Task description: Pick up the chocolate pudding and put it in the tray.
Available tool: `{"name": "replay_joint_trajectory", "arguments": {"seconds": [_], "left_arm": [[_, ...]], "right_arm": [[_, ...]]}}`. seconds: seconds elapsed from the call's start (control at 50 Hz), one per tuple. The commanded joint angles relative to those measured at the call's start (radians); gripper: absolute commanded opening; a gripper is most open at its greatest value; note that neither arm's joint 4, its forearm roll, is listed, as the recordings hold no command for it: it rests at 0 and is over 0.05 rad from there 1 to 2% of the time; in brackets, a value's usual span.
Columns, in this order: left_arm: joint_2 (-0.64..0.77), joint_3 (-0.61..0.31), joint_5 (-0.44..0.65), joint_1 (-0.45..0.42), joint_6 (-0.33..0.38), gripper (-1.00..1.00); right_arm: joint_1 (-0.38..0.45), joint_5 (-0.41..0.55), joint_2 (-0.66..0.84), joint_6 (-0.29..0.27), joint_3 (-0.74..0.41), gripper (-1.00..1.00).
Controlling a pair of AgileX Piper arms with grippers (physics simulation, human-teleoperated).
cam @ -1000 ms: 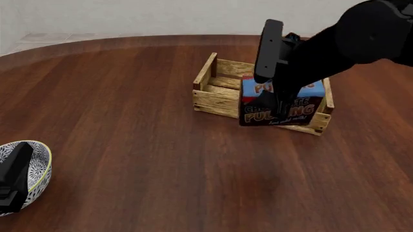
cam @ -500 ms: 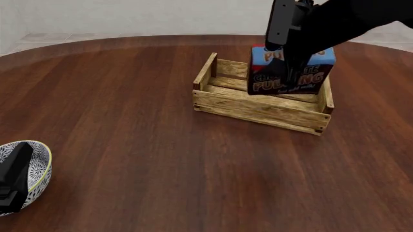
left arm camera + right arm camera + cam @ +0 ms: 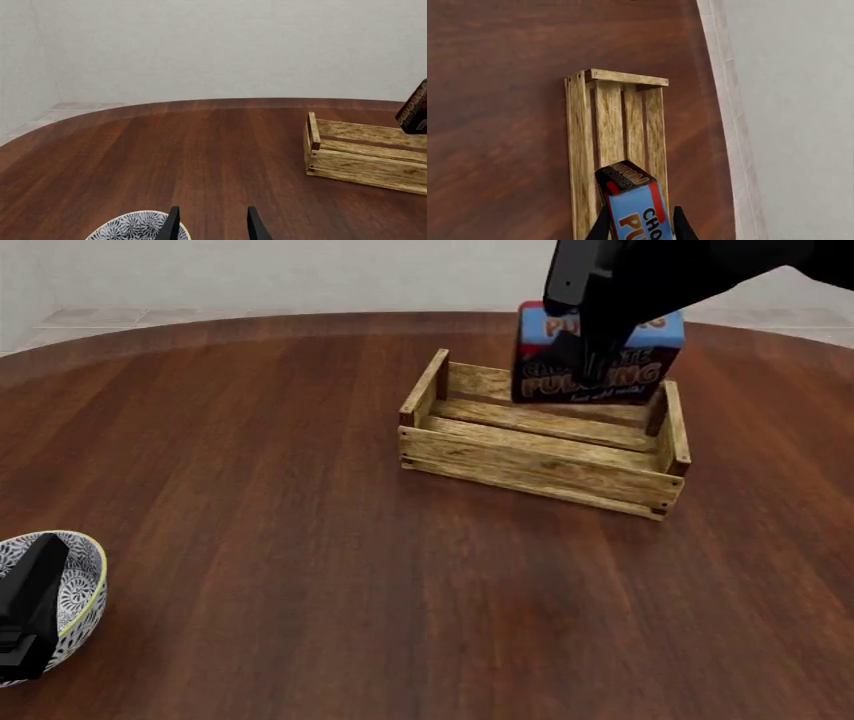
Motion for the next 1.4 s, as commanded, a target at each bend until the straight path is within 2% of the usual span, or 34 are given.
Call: {"name": "replay_joint_trajectory", "arguments": {"seconds": [0.02, 0.4, 0.64, 0.9, 1.4], "left_arm": [[0.000, 0.000, 0.000, 0.000, 0.000, 1.00], [0.000, 0.000, 0.000, 0.000, 0.000, 1.00], [0.000, 0.000, 0.000, 0.000, 0.000, 1.00], [0.000, 0.000, 0.000, 0.000, 0.000, 1.00], [0.000, 0.000, 0.000, 0.000, 0.000, 1.00]], "right_arm": [[-0.008, -0.039, 0.064, 0.031, -0.048, -1.00], [-0.020, -0.074, 0.161, 0.061, -0.122, -1.00], [-0.039, -0.097, 0.175, 0.078, -0.110, -1.00], [-0.051, -0.091, 0.212, 0.124, -0.140, -1.00], [-0.055, -0.124, 0.264, 0.139, -0.131, -1.00]]}}
